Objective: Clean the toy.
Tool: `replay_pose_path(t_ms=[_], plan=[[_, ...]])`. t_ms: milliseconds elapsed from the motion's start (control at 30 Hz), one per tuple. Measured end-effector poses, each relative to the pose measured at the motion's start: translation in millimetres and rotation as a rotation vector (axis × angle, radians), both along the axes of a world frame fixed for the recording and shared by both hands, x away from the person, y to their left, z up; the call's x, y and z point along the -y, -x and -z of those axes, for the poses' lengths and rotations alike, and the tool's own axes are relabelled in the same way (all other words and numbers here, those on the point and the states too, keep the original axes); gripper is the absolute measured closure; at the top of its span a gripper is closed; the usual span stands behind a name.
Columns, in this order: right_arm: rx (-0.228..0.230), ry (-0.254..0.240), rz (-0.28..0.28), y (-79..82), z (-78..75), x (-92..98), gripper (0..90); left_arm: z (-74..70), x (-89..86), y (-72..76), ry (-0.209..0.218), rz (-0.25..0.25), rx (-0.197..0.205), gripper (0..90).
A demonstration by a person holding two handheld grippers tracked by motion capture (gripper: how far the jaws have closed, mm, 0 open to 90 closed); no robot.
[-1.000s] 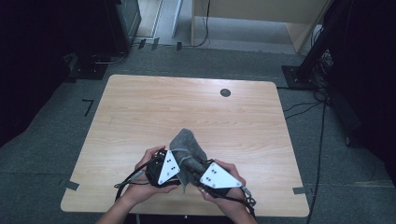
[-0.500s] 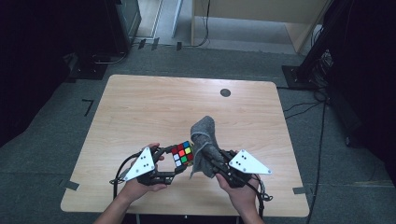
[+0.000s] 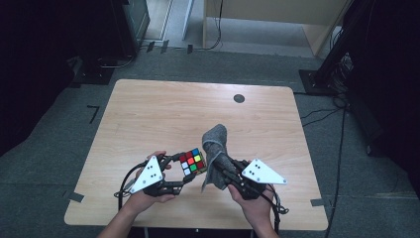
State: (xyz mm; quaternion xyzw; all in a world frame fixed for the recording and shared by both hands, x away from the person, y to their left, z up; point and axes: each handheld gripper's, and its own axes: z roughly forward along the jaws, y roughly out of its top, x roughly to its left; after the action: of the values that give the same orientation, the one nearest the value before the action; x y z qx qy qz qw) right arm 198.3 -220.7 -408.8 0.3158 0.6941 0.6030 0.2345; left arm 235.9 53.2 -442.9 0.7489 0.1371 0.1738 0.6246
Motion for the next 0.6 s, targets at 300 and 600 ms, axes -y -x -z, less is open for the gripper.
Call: replay_pose_path(t_ms=[300,600], plan=[[-0.143,0.092,0.082,-19.8,30.8,5.8,70.2,-12.4,-18.3,-8.5,0.218,0.008,-0.121,34.1],[-0.132,0.062,-0.144,-0.2,39.1,-43.2,70.9,-10.6,-17.4,-11.7,0.306,0.001,-0.216,34.1]])
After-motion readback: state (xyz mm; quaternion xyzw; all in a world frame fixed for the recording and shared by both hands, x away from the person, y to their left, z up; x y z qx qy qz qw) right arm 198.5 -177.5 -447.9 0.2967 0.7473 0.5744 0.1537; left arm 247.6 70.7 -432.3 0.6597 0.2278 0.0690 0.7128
